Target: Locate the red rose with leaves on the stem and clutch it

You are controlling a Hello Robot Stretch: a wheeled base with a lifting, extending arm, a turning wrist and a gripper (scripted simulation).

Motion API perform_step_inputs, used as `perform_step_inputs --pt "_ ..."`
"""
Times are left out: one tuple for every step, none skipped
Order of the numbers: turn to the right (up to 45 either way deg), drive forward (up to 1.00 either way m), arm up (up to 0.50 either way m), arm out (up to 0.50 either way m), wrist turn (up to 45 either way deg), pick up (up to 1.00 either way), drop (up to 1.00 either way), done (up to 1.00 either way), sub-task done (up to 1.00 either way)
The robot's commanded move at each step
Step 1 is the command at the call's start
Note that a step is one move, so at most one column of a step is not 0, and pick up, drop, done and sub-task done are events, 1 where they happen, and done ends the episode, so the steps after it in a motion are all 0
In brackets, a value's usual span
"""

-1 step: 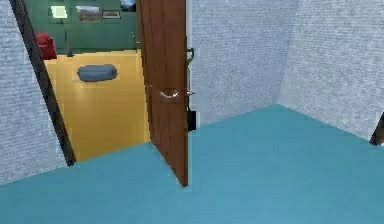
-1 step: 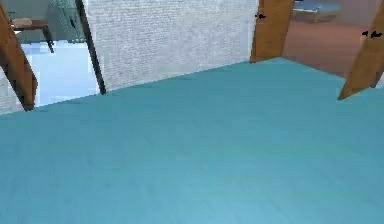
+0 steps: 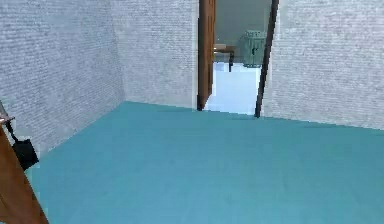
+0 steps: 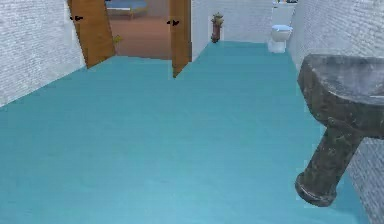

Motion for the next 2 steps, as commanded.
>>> perform_step_inputs --pt "45.0 0.0 0.0 0.0 0.0 0.0 0.0 0.0 0.0" --pt "27.0 0.0 0.0 0.0 0.0 0.0 0.0 0.0 0.0"
